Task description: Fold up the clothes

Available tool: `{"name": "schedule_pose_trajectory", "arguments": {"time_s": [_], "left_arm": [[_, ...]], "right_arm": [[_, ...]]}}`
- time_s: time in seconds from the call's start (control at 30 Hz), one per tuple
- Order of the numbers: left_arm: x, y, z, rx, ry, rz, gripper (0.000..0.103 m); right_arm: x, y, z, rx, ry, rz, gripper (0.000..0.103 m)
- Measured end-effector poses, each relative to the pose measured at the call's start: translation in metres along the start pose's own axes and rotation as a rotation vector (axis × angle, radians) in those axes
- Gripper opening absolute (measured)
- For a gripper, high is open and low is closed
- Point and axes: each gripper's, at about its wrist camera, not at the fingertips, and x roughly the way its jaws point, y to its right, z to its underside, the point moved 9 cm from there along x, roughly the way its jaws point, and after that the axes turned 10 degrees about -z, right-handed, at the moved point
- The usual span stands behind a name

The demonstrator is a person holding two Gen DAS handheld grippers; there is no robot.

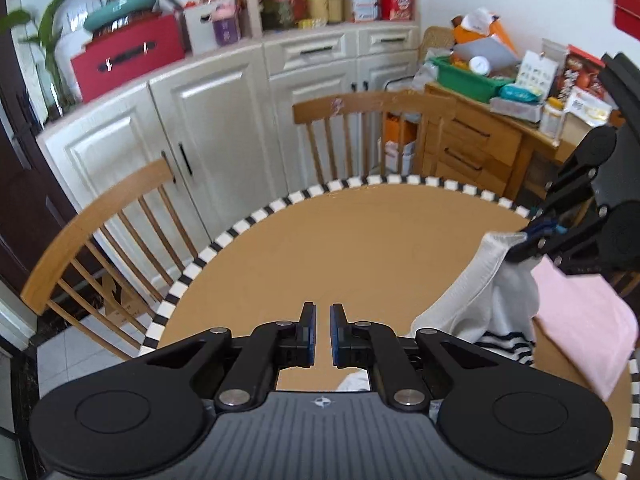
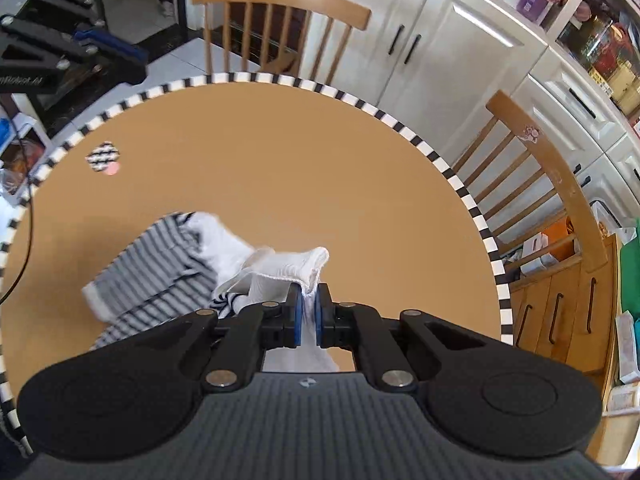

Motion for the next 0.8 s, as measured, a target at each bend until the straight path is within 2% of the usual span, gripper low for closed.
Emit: {"name": "schedule_pose_trajectory", "arguments": {"time_s": [0.1, 0.2, 0.27, 0.3, 0.33, 0.37, 0.43, 0.57, 0.67, 0.8], "left_arm": [[0.048, -0.002, 0.024, -0.024, -0.063, 0.058, 0.009], [0.096, 0.009, 0.060, 0.005, -0.122, 0.126, 0.011], [0.120, 0.021, 0.080, 0.056, -0.145, 0.157, 0.016], [0.131, 0.027, 0.090, 0.083, -0.156, 0.172, 0.020], [0.141, 0.033, 0.096, 0.109, -0.161, 0.181, 0.022], [0.151, 0.038, 0.102, 0.134, -0.165, 0.189, 0.027], [0.169, 0.047, 0.111, 0.174, -0.167, 0.206, 0.028], [0.193, 0.055, 0.108, 0.194, -0.143, 0.230, 0.043], [0.205, 0.060, 0.105, 0.224, -0.117, 0.255, 0.043], [0.209, 0.067, 0.107, 0.260, -0.086, 0.313, 0.043]], "right_arm": [[0.029, 0.026, 0.001, 0.060, -0.023, 0.011, 0.006], [0.059, 0.047, 0.011, 0.100, -0.050, 0.015, 0.007], [0.077, 0.058, 0.021, 0.131, -0.067, 0.005, 0.014], [0.084, 0.063, 0.027, 0.145, -0.070, -0.001, 0.020], [0.092, 0.068, 0.034, 0.160, -0.070, 0.004, 0.038], [0.097, 0.072, 0.038, 0.163, -0.074, 0.008, 0.044], [0.105, 0.076, 0.047, 0.159, -0.076, 0.006, 0.045], [0.111, 0.081, 0.062, 0.103, -0.028, 0.006, 0.043], [0.120, 0.089, 0.069, 0.090, 0.000, 0.020, 0.043], [0.137, 0.107, 0.079, 0.138, -0.002, 0.037, 0.043]]}}
